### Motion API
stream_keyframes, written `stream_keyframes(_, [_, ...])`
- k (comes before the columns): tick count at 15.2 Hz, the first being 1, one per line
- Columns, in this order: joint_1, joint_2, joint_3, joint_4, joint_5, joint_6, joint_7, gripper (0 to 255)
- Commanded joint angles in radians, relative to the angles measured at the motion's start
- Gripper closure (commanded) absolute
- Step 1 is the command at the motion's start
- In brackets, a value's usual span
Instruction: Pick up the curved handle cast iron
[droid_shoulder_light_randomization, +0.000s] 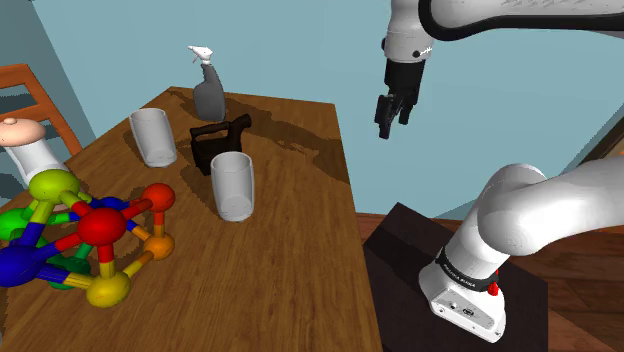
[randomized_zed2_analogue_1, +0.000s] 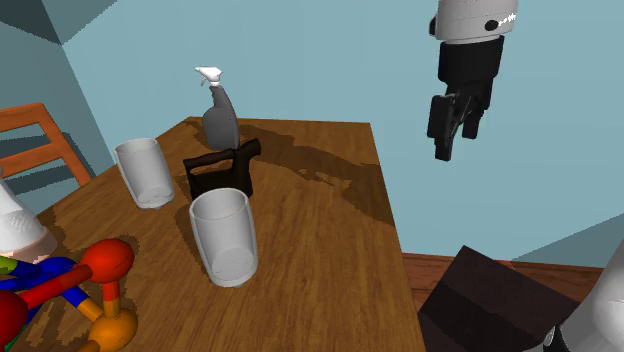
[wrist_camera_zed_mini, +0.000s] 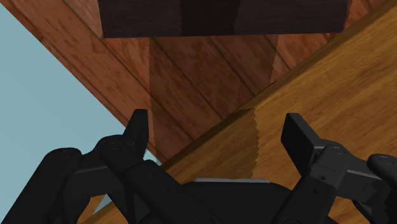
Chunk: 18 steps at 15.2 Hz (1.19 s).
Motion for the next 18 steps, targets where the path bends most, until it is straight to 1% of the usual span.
stream_keyframes(1, [0.0, 0.0, 0.0, 0.0, 0.0, 0.0, 0.0, 0])
stream_keyframes(5, [0.027, 0.167, -0.022, 0.099, -0.026, 0.071, -0.115, 0])
stream_keyframes(9, [0.055, 0.328, -0.033, 0.214, -0.041, 0.121, -0.226, 0])
stream_keyframes(13, [0.081, 0.482, -0.034, 0.344, -0.048, 0.15, -0.334, 0])
stream_keyframes(18, [0.112, 0.667, -0.02, 0.524, -0.053, 0.16, -0.46, 0])
